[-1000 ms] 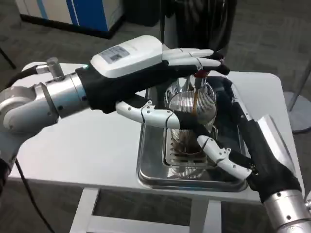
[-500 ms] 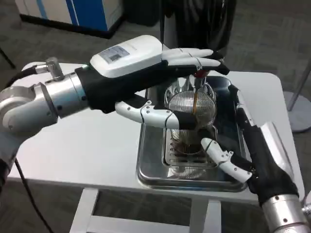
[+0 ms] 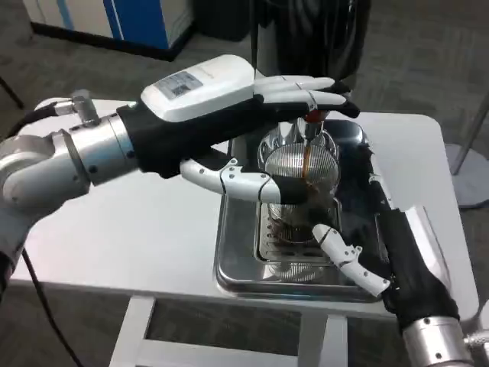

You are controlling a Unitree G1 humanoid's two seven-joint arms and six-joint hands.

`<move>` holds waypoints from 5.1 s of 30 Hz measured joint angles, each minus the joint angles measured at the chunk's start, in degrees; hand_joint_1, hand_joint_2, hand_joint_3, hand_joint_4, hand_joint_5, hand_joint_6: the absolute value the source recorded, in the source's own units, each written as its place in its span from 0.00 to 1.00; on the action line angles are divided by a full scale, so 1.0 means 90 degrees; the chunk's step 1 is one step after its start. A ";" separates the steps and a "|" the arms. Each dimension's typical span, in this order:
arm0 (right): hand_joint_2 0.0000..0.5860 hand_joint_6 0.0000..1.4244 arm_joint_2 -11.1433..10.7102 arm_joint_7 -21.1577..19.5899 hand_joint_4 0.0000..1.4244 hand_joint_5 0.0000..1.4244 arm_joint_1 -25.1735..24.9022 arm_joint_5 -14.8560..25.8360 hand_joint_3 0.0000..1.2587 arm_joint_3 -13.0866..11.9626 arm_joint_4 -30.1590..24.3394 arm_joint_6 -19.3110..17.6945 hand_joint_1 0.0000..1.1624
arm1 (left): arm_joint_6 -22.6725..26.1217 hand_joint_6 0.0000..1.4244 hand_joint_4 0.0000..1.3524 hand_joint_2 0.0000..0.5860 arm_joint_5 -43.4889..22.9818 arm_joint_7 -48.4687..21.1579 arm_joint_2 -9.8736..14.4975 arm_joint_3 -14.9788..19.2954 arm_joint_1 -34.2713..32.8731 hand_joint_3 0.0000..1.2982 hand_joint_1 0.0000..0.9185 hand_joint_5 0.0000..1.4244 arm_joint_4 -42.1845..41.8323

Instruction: Grasp the cup under the faucet to collect the drink, then remove the cup.

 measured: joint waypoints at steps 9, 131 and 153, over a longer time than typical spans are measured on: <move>0.52 0.00 0.0186 -0.0081 0.00 0.00 -0.0180 0.0017 0.00 0.0149 0.0296 -0.0111 0.40 | 0.0032 0.28 0.08 0.28 -0.0210 -0.0091 0.0024 0.0023 0.0021 0.14 0.00 0.07 0.0025; 0.45 0.00 0.0676 -0.0408 0.00 0.00 -0.1716 0.0268 0.00 0.0269 0.2074 -0.0252 0.49 | 0.1478 0.41 0.22 0.24 -0.1725 -0.0402 0.0584 0.2600 0.4782 0.28 0.00 0.21 -0.1616; 0.46 0.06 0.0931 -0.0706 0.00 0.00 -0.2011 0.0025 0.00 0.0571 0.2501 -0.0033 0.51 | 0.1477 0.41 0.22 0.26 -0.1732 -0.0409 0.0783 0.2661 0.5071 0.32 0.00 0.20 -0.1640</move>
